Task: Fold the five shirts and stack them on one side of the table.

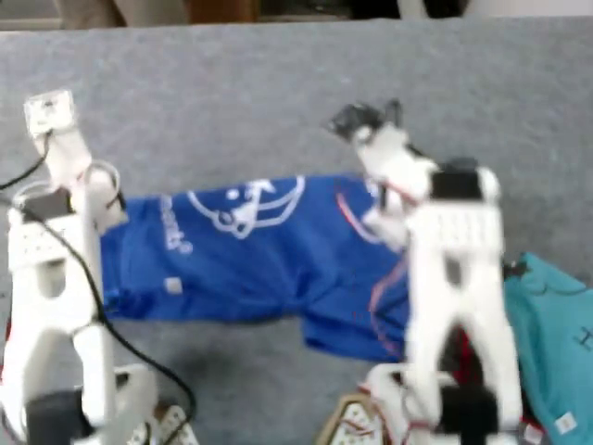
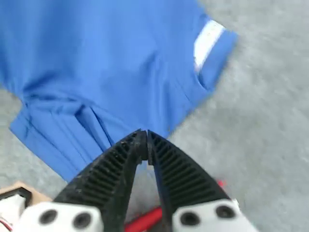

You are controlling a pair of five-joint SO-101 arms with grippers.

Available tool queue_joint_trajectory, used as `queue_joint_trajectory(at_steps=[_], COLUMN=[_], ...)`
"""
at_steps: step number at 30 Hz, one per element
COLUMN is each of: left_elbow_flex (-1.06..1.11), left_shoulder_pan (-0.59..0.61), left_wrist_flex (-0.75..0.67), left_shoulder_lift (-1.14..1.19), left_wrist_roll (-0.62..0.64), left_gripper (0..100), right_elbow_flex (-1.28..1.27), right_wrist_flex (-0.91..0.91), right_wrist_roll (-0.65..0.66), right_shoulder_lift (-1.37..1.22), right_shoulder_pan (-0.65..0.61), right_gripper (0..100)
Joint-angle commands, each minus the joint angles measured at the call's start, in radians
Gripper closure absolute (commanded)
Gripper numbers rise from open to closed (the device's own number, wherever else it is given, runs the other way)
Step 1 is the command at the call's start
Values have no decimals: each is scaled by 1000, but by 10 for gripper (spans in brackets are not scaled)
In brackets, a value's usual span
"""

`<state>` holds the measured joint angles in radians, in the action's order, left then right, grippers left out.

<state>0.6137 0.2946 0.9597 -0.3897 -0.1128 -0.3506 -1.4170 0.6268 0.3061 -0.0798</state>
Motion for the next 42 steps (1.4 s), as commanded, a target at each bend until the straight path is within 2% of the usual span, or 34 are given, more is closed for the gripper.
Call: queue_joint_trajectory(at_steps=[1,7,10,16,27,36,39,42], left_elbow_flex=[-58,-149,-207,-405,-764,-1039,-1134,-1227], left_shoulder_pan=[-6,-6,-8,-6,-6,-12,-14,-12], left_wrist_flex=[-18,-12,-18,-18,40,172,204,235], left_shoulder_lift=[131,349,447,631,906,1053,1087,1119], left_wrist_roll=[5,0,0,0,8,8,8,8], left_gripper=[981,981,981,981,981,981,981,981], right_elbow_flex=[145,278,337,530,1196,1712,1814,1814], right_wrist_flex=[18,20,75,103,-121,-351,-368,-370], right_wrist_roll=[-54,-68,-66,-58,-44,-44,-48,-48], right_shoulder_lift=[-203,-473,-590,-812,-1167,-1455,-1481,-1455], right_shoulder_pan=[-54,-44,-16,4,2,-8,-5,-8], right_gripper=[987,994,994,994,994,994,994,994])
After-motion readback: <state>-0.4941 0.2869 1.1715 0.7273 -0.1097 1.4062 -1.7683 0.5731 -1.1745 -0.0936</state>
